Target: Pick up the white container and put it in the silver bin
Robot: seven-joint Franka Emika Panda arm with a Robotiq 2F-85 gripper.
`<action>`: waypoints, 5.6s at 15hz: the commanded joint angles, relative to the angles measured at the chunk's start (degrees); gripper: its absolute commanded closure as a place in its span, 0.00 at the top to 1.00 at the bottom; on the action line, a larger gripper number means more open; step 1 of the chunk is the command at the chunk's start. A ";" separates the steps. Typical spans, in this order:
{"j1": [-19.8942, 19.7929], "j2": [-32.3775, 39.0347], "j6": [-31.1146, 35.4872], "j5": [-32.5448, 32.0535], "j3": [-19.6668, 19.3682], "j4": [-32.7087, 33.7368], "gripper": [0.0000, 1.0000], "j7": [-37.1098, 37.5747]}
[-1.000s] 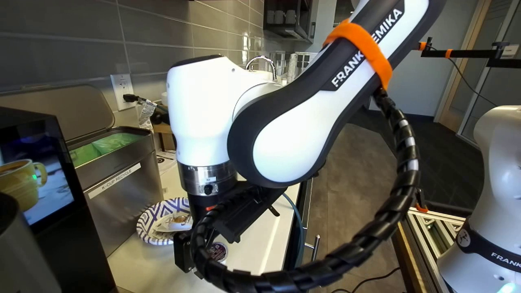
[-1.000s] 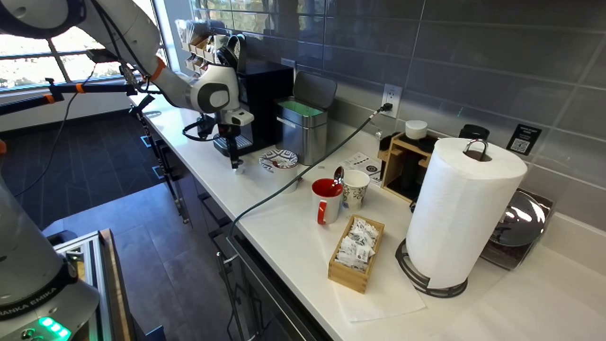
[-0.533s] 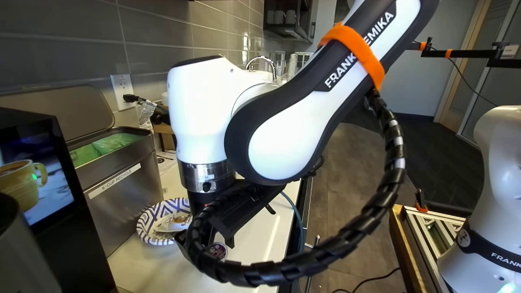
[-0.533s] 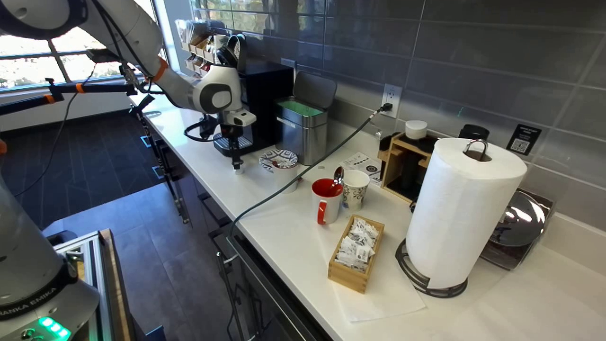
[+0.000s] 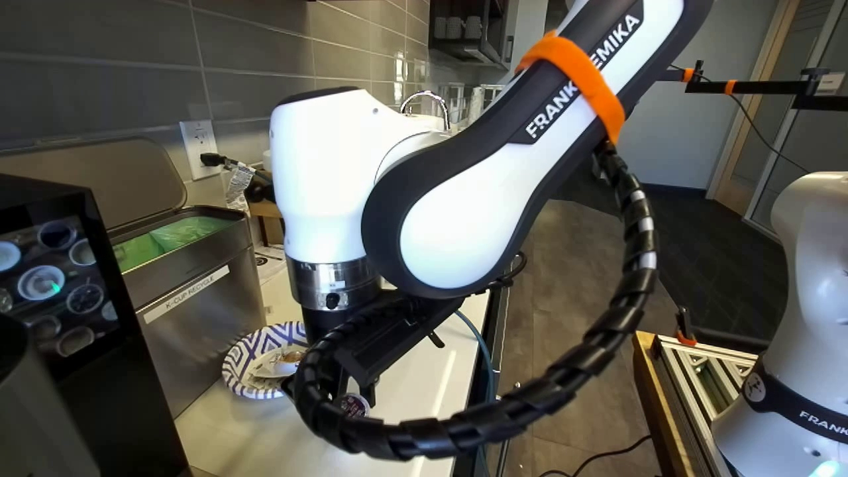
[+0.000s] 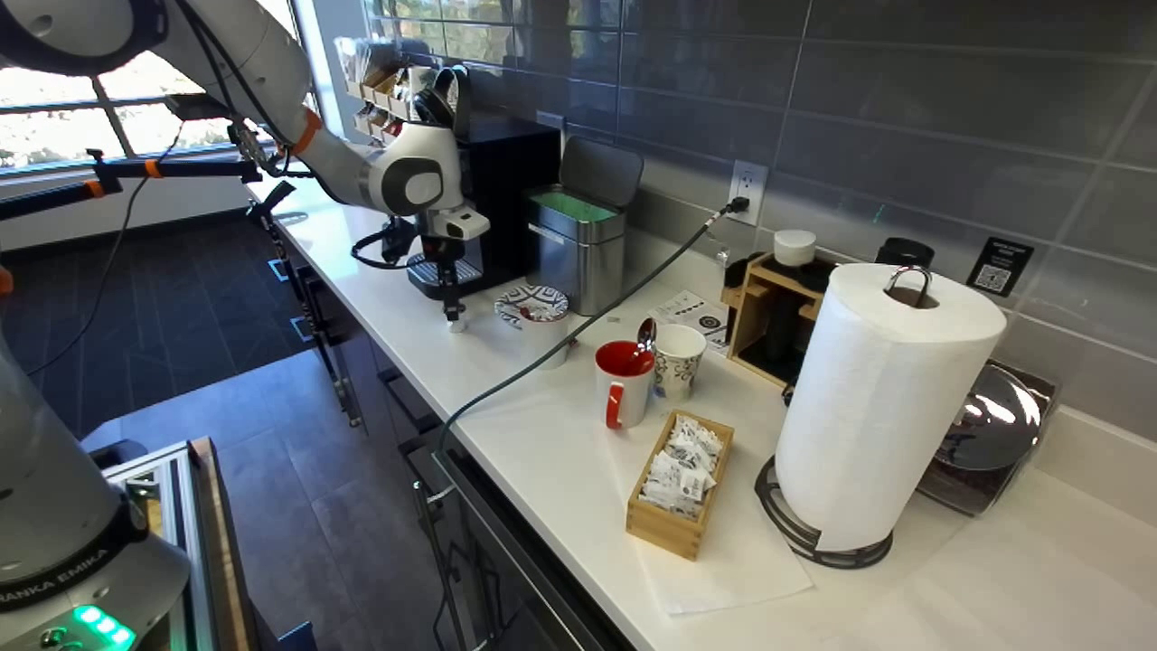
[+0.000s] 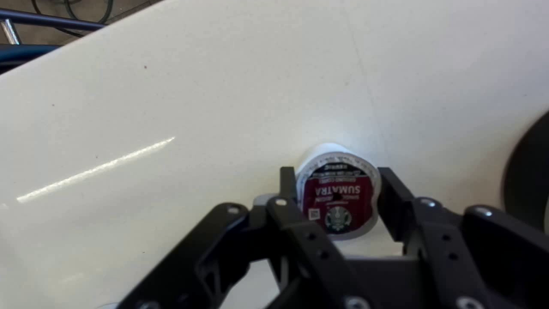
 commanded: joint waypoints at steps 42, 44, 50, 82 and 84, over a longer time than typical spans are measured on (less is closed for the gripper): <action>-6.97 -10.36 6.88 -21.05 0.99 17.94 0.23 12.67; -6.65 -8.47 9.81 -21.68 0.44 18.52 0.23 11.83; -4.68 -1.46 9.54 -21.07 -1.39 25.27 0.23 8.05; -2.65 8.68 -4.37 -12.00 -0.91 41.98 1.00 -18.40; -2.75 6.14 -1.15 -12.98 -0.14 37.18 1.00 -22.97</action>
